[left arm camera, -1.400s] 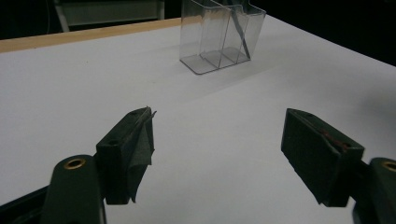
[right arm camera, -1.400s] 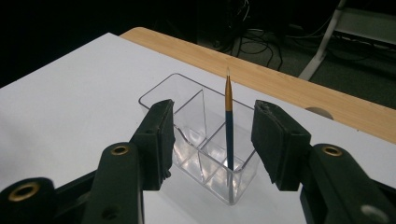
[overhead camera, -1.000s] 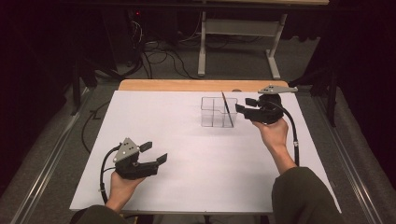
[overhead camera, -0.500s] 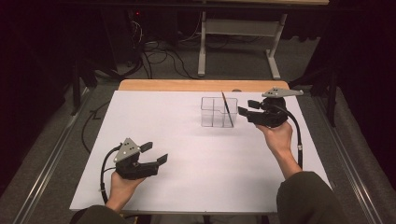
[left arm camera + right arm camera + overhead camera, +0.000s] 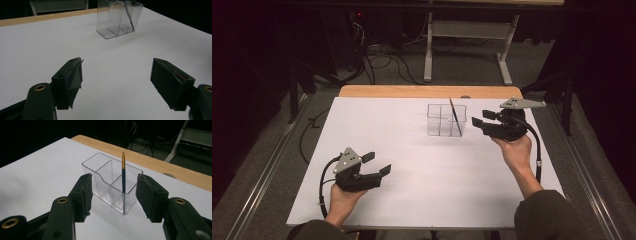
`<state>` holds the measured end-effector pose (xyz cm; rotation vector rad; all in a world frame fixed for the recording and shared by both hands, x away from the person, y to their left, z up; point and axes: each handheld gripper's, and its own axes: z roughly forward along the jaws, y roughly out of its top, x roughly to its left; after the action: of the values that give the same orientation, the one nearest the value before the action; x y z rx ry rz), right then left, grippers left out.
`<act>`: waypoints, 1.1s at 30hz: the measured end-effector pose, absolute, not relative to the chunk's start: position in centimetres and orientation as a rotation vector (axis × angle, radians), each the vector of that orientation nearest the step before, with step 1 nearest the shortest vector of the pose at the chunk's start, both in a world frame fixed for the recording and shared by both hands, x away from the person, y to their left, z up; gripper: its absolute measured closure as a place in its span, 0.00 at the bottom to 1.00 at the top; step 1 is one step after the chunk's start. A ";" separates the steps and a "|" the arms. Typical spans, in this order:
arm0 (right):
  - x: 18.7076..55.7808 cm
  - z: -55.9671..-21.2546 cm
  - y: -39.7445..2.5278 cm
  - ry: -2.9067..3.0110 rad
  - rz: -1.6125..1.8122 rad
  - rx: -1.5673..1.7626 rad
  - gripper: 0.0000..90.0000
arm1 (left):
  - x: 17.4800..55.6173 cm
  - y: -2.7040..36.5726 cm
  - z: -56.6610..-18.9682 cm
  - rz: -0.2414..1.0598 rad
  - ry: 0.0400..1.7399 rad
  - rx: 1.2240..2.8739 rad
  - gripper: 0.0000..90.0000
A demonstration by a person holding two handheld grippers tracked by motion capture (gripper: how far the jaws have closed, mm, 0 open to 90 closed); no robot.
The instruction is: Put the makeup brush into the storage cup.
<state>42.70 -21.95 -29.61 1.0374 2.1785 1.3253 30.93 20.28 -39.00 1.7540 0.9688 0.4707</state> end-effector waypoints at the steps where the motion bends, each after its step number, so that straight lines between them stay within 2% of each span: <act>1: 42.6 -29.6 -22.1 2.179 1.326 1.037 0.54 | 30.9 20.3 -39.0 0.471 0.969 1.754 0.28; 33: 39.5 -30.6 -25.3 2.138 1.402 1.097 0.51 | 30.9 20.2 -39.0 0.470 0.969 1.753 0.28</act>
<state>39.50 -25.33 -30.61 1.0965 2.1385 1.4021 30.89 20.22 -39.03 1.7533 0.9694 0.4703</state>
